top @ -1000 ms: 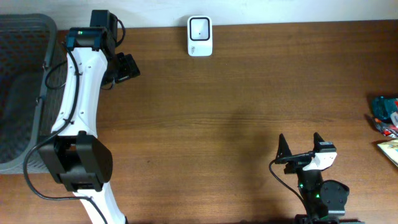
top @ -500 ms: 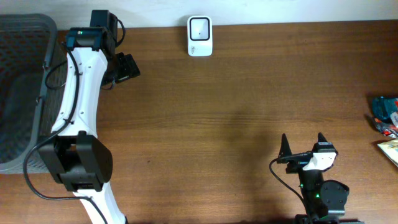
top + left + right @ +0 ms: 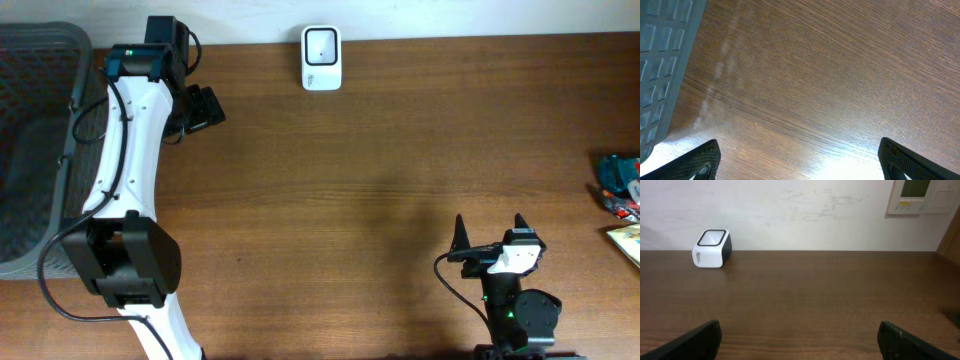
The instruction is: Scan the item barcode
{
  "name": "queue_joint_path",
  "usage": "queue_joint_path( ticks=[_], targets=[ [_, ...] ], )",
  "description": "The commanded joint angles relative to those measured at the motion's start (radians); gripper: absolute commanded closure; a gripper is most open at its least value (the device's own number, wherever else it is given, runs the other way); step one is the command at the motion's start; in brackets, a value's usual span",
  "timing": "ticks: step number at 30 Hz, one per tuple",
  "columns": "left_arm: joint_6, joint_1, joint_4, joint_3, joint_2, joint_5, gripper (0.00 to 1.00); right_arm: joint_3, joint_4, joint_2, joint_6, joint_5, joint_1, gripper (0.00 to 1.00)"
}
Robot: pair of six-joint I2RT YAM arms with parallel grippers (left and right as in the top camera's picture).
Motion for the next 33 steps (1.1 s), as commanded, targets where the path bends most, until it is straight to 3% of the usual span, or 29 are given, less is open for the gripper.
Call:
queue_joint_path(
  ticks=[1, 13, 17, 20, 24, 27, 30, 33],
  targets=[
    [0.01, -0.001, 0.001, 0.002, -0.002, -0.007, 0.01, -0.008, -0.004, -0.008, -0.007, 0.019, 0.004, 0.01],
    [0.009, -0.001, -0.007, 0.002, -0.021, -0.003, 0.01, -0.008, -0.004, -0.008, -0.008, 0.019, 0.004, 0.01],
    [0.063, -0.024, 0.026, -0.035, -0.164, -0.008, 0.01, -0.008, -0.004, -0.008, -0.007, 0.019, 0.004, 0.01],
    [0.147, -0.055, 0.233, -0.277, -0.357, 0.009, 0.01, -0.008, -0.004, -0.008, -0.007, 0.019, 0.004, 0.02],
    [0.36, -0.095, 0.583, -0.777, -0.698, 0.153, 0.01, -0.008, -0.004, -0.008, -0.007, 0.019, 0.004, 0.02],
    [0.409, -0.108, 0.8, -1.146, -1.003, 0.156, 0.01, -0.008, -0.004, -0.008, -0.007, 0.019, 0.004, 0.02],
    [0.409, -0.107, 0.925, -1.42, -1.323, 0.148, 0.01, -0.008, -0.004, -0.008, -0.007, 0.019, 0.005, 0.01],
    [0.409, -0.107, 0.914, -1.591, -1.645, 0.137, 0.01, -0.008, -0.004, -0.008, -0.008, 0.019, 0.004, 0.02]
  ],
)
